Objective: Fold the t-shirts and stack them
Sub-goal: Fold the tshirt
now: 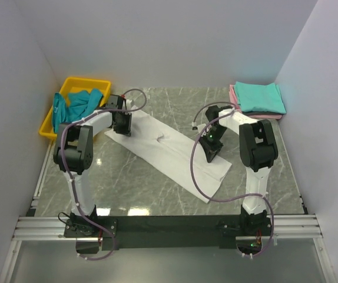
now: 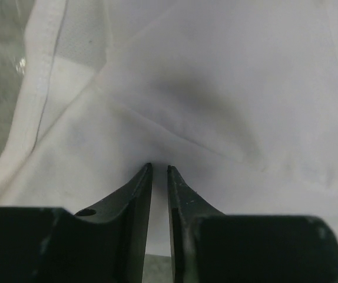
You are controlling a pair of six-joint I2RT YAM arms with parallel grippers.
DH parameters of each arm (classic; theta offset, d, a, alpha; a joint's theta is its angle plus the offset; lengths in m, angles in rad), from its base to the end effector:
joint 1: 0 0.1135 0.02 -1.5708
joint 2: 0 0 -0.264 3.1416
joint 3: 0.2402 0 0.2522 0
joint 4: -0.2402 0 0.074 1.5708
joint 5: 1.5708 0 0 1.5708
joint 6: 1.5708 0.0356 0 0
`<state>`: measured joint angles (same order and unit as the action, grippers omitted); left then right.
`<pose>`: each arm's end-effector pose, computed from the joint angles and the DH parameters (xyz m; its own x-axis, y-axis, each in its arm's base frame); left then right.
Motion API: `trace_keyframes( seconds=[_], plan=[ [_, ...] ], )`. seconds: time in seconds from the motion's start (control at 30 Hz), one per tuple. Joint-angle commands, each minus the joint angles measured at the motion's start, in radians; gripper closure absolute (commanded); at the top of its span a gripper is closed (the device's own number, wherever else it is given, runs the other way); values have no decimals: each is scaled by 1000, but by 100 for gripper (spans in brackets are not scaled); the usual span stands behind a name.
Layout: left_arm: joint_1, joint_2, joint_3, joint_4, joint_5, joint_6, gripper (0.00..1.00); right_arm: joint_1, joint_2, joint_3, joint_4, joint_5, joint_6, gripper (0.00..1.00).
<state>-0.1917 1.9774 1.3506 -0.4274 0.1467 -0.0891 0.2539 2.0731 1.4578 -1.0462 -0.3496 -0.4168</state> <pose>0.4034 -0.0836 0.1659 -0.8733 0.0798 -0.4807 0.1824 0.9683 -0.1706 0.3570 0.1052 0.1455 -0.7981 -0.6000 -0.0553 -0.5786 0.7374 0.3486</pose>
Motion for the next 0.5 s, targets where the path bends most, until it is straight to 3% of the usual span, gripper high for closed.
trace_keyframes(
  seconds=[0.0, 0.1, 0.3, 0.37, 0.47],
  plan=[
    [1, 107, 134, 9, -33, 9, 77, 11, 2, -45, 28, 9, 3, 85],
    [1, 239, 319, -16, -19, 37, 77, 34, -1, -77, 18, -47, 4, 86],
    [-3, 480, 746, -59, 181, 127, 70, 162, -50, -87, -1, -374, -27, 84],
    [-9, 463, 771, -12, 227, 135, 67, 162, -82, -62, -12, -466, -27, 81],
    [-32, 359, 702, 47, 277, 152, 64, 137, -143, -10, -6, -471, -5, 80]
  ],
)
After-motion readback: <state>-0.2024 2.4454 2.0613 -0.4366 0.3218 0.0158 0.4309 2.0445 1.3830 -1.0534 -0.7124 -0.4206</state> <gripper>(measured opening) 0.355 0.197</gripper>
